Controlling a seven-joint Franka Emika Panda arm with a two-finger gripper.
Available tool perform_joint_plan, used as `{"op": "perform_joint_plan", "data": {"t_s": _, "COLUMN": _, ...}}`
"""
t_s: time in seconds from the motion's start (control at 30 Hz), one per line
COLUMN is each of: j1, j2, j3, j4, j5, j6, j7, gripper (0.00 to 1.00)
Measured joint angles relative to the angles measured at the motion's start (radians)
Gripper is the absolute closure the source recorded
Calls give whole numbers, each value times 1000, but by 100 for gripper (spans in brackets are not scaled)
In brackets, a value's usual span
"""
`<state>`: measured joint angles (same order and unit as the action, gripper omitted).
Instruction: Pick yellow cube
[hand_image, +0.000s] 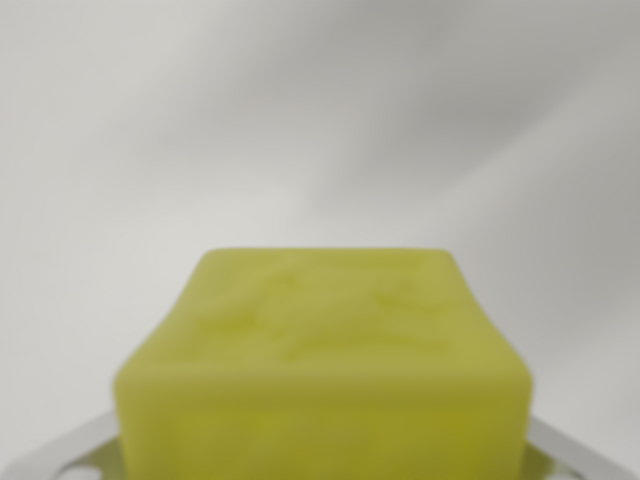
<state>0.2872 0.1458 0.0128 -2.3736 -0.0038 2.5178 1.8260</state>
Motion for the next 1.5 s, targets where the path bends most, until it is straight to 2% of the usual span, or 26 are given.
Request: {"op": "perform_joint_plan", "data": {"t_s": 1.5, "j1": 0, "j2": -145, "j3": 0, "j4": 46, "j5": 3, "j6": -191, "j7": -2, "gripper": 100}}
